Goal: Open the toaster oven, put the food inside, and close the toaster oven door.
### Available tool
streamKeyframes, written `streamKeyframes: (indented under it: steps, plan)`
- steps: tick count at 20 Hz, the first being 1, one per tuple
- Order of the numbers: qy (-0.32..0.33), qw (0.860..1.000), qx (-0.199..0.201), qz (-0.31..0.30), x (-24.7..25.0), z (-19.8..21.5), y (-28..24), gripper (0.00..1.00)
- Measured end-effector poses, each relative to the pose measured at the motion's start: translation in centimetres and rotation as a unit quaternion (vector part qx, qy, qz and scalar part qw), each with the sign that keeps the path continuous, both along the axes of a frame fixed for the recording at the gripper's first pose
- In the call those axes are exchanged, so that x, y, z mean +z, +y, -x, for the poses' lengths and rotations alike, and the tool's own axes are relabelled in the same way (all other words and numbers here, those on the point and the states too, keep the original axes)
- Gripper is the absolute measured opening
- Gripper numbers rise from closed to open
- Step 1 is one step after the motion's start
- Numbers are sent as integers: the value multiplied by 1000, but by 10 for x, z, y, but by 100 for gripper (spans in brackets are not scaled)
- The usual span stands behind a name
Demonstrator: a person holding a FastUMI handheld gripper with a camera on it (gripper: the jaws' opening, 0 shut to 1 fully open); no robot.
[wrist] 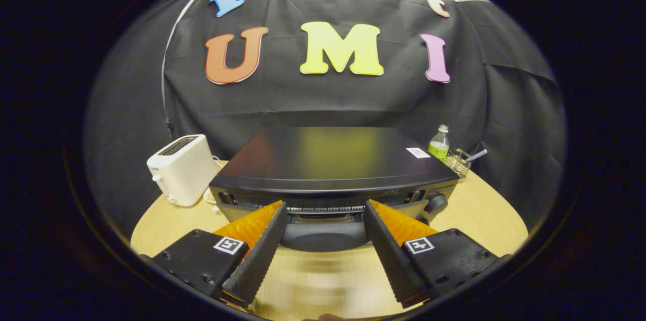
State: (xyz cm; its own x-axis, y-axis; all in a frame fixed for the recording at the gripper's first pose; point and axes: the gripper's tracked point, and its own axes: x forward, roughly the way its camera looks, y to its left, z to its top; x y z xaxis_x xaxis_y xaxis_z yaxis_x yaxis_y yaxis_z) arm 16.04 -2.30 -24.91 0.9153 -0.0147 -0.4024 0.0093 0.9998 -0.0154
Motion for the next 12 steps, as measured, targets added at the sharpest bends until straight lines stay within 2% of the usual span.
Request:
streamKeyframes:
  steps: [9,12]
  plan:
    - [19,999,8,-35,-49,70,-5,100]
    - [21,998,8,-55,-60,82,-8,100]
